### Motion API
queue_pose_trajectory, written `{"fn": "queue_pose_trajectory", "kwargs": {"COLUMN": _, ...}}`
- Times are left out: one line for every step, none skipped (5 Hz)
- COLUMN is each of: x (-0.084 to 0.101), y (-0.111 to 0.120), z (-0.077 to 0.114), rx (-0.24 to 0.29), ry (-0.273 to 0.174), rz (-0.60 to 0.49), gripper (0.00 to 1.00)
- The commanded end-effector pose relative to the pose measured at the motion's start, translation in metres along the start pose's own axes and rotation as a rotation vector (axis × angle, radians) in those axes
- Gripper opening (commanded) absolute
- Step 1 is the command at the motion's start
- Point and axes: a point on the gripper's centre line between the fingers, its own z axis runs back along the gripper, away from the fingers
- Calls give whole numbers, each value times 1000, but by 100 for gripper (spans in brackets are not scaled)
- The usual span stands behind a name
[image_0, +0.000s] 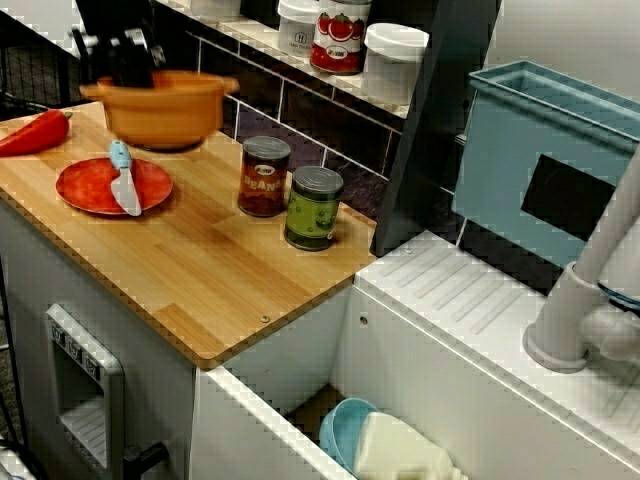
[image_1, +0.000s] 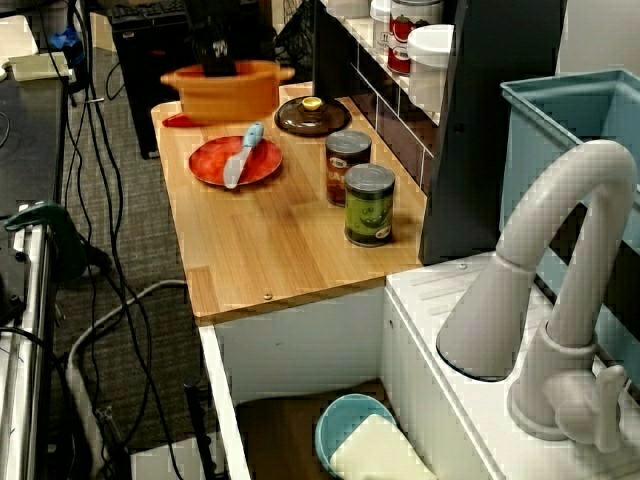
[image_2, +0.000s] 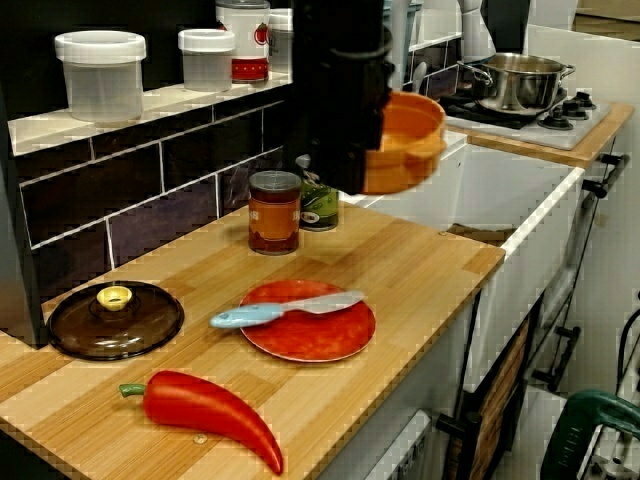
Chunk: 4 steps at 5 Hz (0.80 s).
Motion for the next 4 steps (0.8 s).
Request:
{"fn": "queue_pose_trajectory", "kwargs": {"x": 27, "y": 14, "z": 15, "rx": 39, "ry": -114, "rz": 26, "gripper": 0}}
{"fn": "queue_pose_trajectory", "kwargs": {"x": 46, "y": 18, "z": 6, "rx": 87, "ry": -220, "rz": 134, "gripper": 0}}
{"fn": "queue_pose_trajectory", "kwargs": {"x": 61, "y": 21, "z": -5, "rx": 100, "ry": -204, "rz": 151, "gripper": 0}}
{"fn": "queue_pose_trajectory", "kwargs": {"x": 69, "y": 25, "z": -11, "rx": 88, "ry": -196, "rz": 155, "gripper": 0}}
